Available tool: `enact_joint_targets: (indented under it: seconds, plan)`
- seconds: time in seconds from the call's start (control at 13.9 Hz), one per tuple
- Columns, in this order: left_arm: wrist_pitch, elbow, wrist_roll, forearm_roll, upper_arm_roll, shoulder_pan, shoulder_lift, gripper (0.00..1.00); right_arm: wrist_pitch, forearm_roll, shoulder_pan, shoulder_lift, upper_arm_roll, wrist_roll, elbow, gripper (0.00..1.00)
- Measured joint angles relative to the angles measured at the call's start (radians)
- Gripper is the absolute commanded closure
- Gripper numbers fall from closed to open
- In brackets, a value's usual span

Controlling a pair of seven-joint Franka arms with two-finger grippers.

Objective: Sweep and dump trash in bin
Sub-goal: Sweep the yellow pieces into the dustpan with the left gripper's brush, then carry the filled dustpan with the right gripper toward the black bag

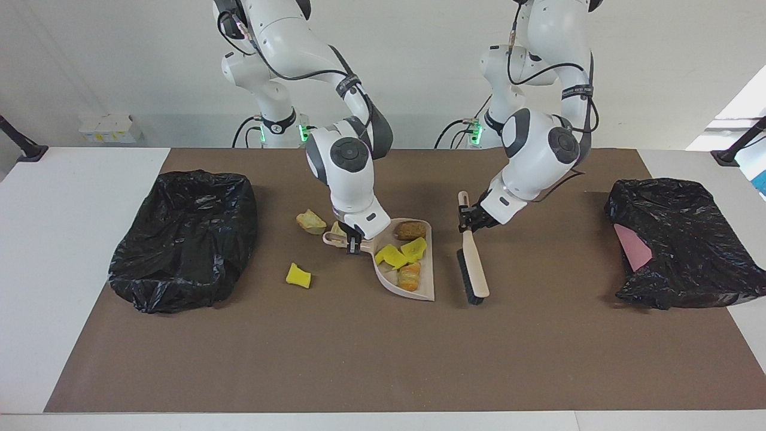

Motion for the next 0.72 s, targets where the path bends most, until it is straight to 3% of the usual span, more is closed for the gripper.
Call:
enact_joint_targets:
  seconds: [0.29,0.72]
  plan:
    - [-0.038,-0.059,-0.129,0.068,-0.010,-0.068,-0.055,1.00,0.000,0.000,-0.021,-0.016,-0.005,-0.009,0.001,1.00]
    - [0.060,-0.325,-0.306,0.069,-0.020,-0.282,-0.220,1.00,-0.073,0.000,-0.200,-0.143,-0.008,-0.198,0.000,1.00]
